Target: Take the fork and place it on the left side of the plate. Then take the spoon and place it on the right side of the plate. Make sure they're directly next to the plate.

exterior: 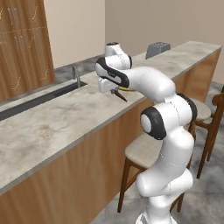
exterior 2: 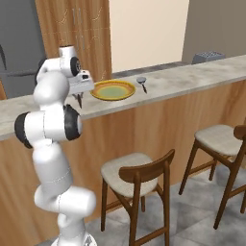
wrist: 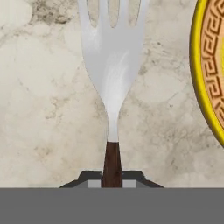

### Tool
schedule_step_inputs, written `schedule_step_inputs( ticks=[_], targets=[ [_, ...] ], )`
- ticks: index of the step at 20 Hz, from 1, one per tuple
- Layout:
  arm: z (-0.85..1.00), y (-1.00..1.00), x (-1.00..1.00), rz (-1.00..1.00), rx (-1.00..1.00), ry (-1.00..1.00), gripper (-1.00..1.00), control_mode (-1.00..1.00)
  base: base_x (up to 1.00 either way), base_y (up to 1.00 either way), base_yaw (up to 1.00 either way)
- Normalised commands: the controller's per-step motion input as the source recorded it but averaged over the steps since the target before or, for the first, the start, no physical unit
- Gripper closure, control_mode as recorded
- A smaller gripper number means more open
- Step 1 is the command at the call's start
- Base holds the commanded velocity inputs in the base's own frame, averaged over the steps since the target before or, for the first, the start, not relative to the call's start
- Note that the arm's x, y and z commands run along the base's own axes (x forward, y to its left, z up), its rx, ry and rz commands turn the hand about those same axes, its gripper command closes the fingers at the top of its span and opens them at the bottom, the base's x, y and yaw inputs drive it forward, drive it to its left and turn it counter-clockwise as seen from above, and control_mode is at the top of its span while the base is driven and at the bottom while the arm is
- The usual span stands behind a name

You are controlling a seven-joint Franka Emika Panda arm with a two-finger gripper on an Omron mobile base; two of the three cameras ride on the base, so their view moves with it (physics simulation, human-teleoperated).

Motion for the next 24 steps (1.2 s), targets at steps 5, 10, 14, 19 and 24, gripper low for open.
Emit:
schedule_step_inputs(
  ticks=[5, 10, 14, 19, 24],
  targets=[
    [-0.27, 0.00, 0.64, 0.00, -0.02, 0.01, 1.00, -1.00, 0.00, 0.00, 0.00],
    [-0.21, 0.00, 0.41, 0.00, 0.00, 0.01, 1.00, -1.00, 0.00, 0.00, 0.00],
    [-0.23, 0.02, 0.40, 0.00, 0.00, 0.01, -1.00, -1.00, 0.00, 0.00, 0.00],
    [-0.07, 0.01, 0.08, 0.00, 0.00, 0.00, -1.00, -1.00, 0.00, 0.00, 0.00],
    [0.10, -0.02, -0.21, 0.00, 0.06, -0.01, -1.00, -1.00, 0.00, 0.00, 0.00]
  ],
)
